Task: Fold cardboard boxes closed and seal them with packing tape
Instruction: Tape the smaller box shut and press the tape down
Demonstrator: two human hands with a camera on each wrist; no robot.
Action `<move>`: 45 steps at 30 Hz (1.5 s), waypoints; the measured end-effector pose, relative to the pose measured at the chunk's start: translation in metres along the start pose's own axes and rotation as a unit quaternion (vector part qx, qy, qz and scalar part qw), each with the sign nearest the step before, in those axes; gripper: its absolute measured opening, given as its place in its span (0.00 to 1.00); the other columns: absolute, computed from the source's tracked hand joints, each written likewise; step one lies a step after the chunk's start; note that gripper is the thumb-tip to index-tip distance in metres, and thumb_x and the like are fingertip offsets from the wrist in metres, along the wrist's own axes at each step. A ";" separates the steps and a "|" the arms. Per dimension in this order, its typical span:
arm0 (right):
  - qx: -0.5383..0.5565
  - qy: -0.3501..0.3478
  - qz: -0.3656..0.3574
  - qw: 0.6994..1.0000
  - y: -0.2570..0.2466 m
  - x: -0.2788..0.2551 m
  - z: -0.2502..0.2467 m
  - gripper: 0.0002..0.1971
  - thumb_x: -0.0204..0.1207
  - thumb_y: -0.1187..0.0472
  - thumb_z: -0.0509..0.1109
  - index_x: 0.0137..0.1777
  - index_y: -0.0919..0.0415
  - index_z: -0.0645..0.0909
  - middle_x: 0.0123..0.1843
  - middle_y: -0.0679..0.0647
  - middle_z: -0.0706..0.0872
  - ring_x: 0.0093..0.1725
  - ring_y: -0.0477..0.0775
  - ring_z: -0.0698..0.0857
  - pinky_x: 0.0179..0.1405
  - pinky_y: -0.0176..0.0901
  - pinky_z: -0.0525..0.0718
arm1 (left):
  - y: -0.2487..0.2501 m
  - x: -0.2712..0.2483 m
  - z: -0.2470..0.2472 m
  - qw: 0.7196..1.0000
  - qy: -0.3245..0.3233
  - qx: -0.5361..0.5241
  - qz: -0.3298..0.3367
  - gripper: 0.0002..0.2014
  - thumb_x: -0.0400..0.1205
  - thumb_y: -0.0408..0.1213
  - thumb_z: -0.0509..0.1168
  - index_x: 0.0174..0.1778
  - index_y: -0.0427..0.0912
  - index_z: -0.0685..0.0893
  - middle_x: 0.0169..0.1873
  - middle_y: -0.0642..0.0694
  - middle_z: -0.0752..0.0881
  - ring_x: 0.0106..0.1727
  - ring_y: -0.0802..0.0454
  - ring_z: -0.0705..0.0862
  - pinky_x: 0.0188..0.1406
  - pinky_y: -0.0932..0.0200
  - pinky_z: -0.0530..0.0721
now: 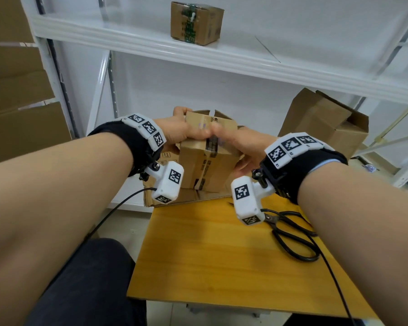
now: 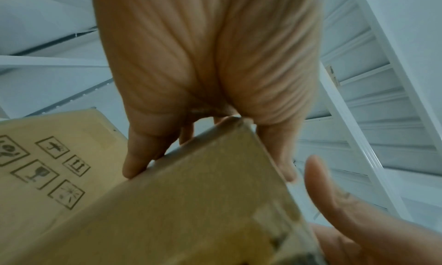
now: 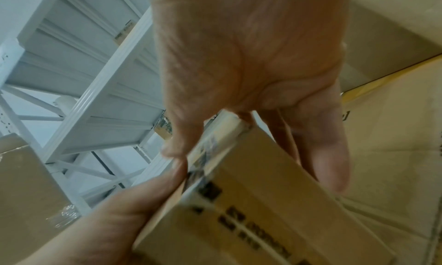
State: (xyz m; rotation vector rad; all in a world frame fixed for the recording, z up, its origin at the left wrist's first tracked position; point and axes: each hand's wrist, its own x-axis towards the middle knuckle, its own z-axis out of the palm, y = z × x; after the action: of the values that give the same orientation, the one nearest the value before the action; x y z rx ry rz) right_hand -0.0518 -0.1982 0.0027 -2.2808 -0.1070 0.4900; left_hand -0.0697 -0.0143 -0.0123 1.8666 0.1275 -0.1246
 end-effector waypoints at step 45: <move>-0.134 -0.012 -0.044 0.990 0.008 -0.030 -0.049 0.45 0.63 0.48 0.88 0.76 0.46 0.65 0.61 0.46 0.83 0.64 0.55 0.84 0.65 0.60 0.84 | 0.029 -0.004 0.018 0.961 0.048 -0.264 0.067 0.51 0.51 0.54 0.86 0.70 0.41 0.77 0.53 0.42 0.92 0.53 0.41 0.91 0.52 0.28 0.85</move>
State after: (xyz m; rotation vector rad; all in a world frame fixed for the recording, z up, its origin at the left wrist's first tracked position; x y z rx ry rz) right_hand -0.0618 -0.2445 0.0369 -2.5190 -0.2998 0.4807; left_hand -0.0693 -0.0402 0.0100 1.3418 0.0899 0.0883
